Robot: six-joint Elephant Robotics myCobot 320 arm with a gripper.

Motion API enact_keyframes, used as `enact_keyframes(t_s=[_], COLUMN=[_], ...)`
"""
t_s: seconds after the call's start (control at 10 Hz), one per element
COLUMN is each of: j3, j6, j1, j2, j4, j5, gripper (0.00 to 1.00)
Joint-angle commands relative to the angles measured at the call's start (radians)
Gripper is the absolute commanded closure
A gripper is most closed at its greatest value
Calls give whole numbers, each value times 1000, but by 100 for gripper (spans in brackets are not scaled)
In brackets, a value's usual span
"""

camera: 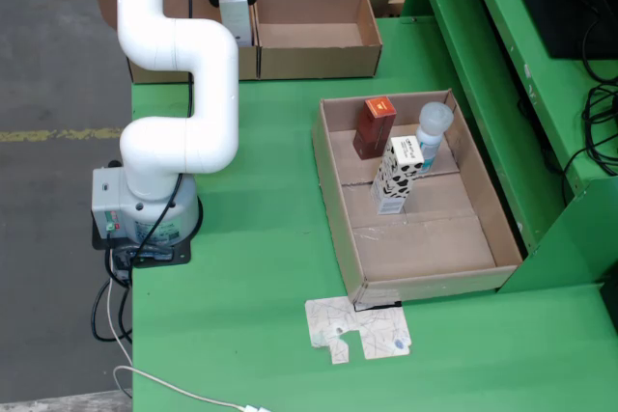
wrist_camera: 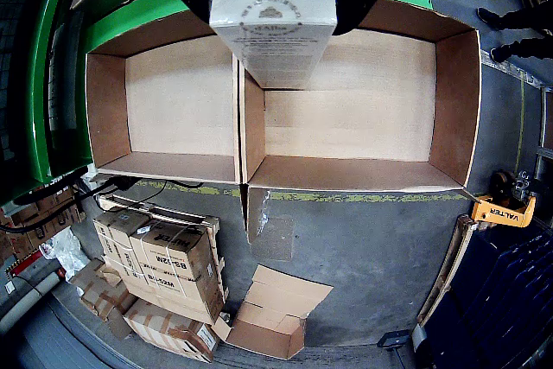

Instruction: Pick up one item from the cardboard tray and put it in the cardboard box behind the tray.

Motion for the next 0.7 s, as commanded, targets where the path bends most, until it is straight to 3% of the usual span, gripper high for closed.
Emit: enact_keyframes(t_s=[0.0,0.5,0.6], j3=[28,28,28], j6=[4,4,4], j1=[-2,-2,-2], j2=[24,24,24], j4=[16,16,16], j5=[-16,-16,-16], gripper=[100,100,90])
